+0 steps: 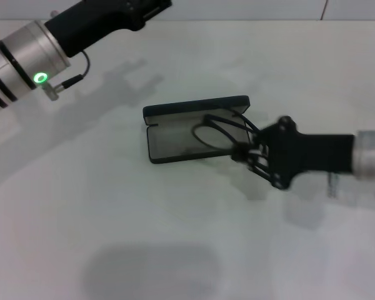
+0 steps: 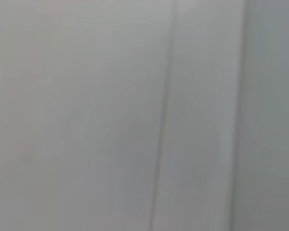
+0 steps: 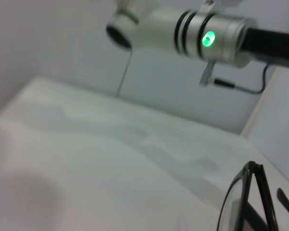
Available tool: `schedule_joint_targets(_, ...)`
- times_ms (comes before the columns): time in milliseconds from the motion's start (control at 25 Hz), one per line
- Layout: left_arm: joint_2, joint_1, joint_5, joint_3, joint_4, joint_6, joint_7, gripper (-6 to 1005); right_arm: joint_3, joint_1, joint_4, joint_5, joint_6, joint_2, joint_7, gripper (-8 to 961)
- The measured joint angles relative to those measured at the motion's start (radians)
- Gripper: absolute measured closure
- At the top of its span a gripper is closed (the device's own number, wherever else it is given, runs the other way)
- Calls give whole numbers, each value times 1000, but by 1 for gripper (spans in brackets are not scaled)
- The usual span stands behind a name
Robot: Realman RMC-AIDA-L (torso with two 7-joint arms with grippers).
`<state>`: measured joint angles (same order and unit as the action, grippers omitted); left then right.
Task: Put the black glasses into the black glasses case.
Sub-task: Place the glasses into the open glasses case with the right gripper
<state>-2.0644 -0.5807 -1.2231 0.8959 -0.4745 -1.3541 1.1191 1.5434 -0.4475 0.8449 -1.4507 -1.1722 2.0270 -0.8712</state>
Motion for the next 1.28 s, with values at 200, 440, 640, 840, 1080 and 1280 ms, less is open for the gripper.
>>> schedule_joint_targets(200,10,13,-2,-12,3,9,20,361,252,4,189,-62,333,-1,-88,848)
schedule_joint_targets(440,12,18,-4,-14,8,16,21,360,433,-2,268,-252,559,0,-226,848)
schedule_joint_targets(640,10,15,-6,-11,9,23,22,360,508,-3,269,-263,716,0,-226,847)
schedule_joint_targets(840,9,11,-6,-8,9,24,21,359,571,-4,261,-264,825,1,-225,847)
schedule_joint_targets(1080,8,17,-6,-10,9,24,22,358,582,31,320,-278,796,-4,-223,846)
schedule_joint_targets(1280,8,34,-5,-12,7,24,22,358,573,69,365,-384,759,-6,-221,846)
